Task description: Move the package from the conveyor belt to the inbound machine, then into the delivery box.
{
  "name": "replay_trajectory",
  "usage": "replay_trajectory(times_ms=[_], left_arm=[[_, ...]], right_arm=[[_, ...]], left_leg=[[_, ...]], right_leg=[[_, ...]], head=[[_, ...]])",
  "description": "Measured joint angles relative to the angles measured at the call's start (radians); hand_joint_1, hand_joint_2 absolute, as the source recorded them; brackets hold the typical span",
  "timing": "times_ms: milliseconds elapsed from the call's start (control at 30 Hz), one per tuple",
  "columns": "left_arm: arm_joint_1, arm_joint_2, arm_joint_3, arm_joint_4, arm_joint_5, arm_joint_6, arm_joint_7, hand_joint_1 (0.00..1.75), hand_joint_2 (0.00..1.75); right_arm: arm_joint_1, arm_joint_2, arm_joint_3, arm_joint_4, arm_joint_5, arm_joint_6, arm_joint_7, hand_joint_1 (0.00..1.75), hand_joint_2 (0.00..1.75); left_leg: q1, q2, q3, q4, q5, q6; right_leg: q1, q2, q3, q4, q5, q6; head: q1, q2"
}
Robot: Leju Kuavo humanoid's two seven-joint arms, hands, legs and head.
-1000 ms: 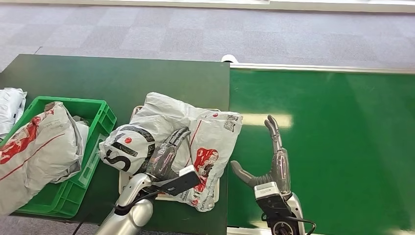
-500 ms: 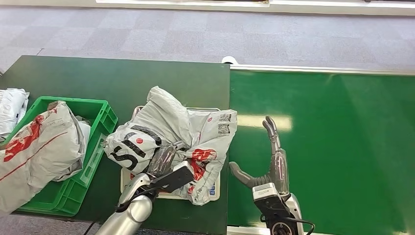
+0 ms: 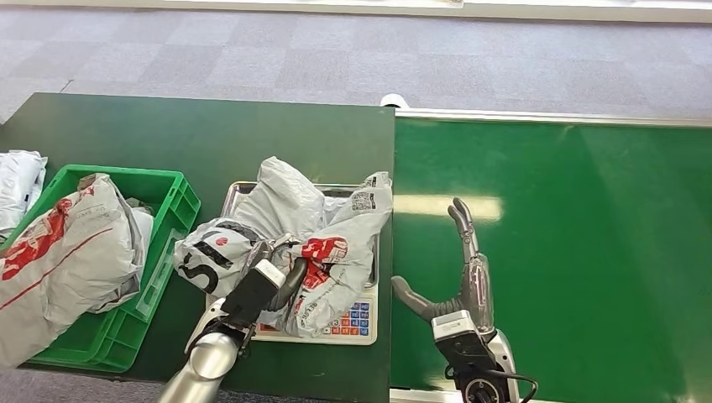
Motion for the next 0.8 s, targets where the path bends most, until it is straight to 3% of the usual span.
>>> replay_trajectory(times_ms=[267,433,667,800], left_arm=[[0.044,0.018,0.014,-0.088,0.039,0.001,-0.02,1.74,1.75],[0.079,0.027,0.04,-0.167,0.093,0.047,-0.083,1.75,1.75],[0.129,0.035,0.072,-0.328,0.075,0.184,-0.171,1.75,1.75],[0.161,0.048,0.09,-0.444,-0.02,0.377,-0.23,1.75,1.75]], right_arm=[[0.002,-0.001,-0.003,0.002,-0.005,-0.005,0.001,0.0,1.75],[0.01,-0.003,-0.005,0.002,-0.008,-0.016,0.0,0.0,1.75],[0.029,-0.003,-0.008,0.002,-0.006,-0.024,0.0,0.0,1.75],[0.046,-0.003,-0.018,0.001,-0.003,-0.032,-0.002,0.0,1.75]], left_leg=[[0.0,0.0,0.0,0.0,0.0,0.0],[0.0,0.0,-0.001,0.0,0.0,0.0],[0.0,0.001,-0.001,0.0,0.0,0.0],[0.0,0.001,-0.001,0.0,0.0,0.0]], right_leg=[[0.0,0.0,-0.001,0.0,0.0,0.0],[0.0,0.0,-0.001,0.0,0.0,0.0],[0.0,0.0,-0.001,0.0,0.0,0.0],[0.0,0.0,-0.002,0.0,0.0,0.0]], head=[[0.0,0.0],[0.0,0.0],[0.0,0.0],[0.0,0.0]])
